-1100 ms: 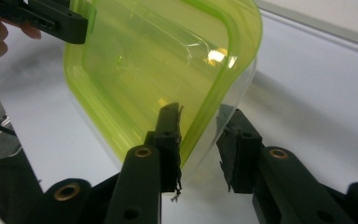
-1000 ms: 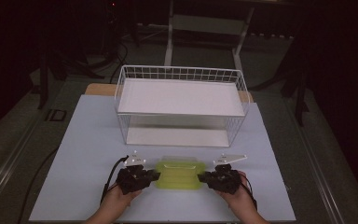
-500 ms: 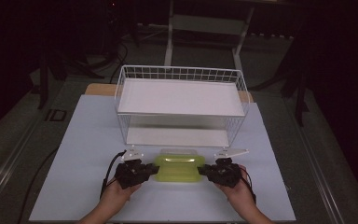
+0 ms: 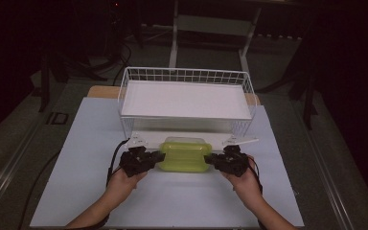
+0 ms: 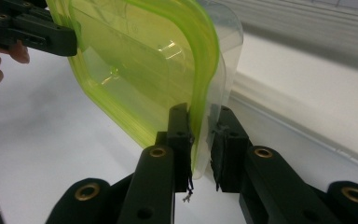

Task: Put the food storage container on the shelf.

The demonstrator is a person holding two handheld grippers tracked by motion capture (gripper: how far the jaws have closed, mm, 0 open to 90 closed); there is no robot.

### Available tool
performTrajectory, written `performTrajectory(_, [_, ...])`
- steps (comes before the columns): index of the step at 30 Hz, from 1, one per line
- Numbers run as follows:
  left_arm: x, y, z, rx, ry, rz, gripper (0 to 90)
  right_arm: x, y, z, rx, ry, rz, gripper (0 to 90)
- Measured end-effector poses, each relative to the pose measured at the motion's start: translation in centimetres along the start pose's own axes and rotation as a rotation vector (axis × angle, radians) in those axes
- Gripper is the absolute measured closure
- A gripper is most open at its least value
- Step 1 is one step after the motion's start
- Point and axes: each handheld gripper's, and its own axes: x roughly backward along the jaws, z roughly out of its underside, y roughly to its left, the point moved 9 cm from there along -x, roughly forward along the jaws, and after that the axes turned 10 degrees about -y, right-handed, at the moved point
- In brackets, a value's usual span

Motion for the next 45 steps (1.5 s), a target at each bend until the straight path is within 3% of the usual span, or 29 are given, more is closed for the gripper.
performTrajectory(8, [-1.8, 1.8, 0.6, 0.05, 0.004, -0.016, 80.1, -1.8, -1.4, -0.2, -0.013, 0.004, 0.032, 79.0])
performTrajectory(18, [-3.0, 3.2, 0.8, 0.055, 0.002, -0.045, 80.0, -3.6, -2.7, -0.1, -0.025, -0.004, 0.055, 78.1])
performTrajectory(27, [-4.2, 4.2, 1.2, 0.096, 0.003, -0.059, 79.8, -4.9, -3.6, 0.3, -0.046, 0.007, 0.077, 77.6])
performTrajectory(33, [-4.5, 4.4, 0.8, 0.087, -0.01, -0.058, 79.1, -5.2, -4.1, 0.1, -0.034, -0.003, 0.097, 76.4])
performTrajectory(41, [-4.9, 5.0, 0.2, 0.093, -0.046, -0.047, 77.3, -5.5, -4.6, -0.7, -0.064, -0.027, 0.11, 75.5])
performTrajectory(45, [-5.4, 5.2, -0.1, 0.062, -0.071, -0.063, 71.5, -5.7, -4.8, -1.2, -0.057, -0.045, 0.147, 72.2])
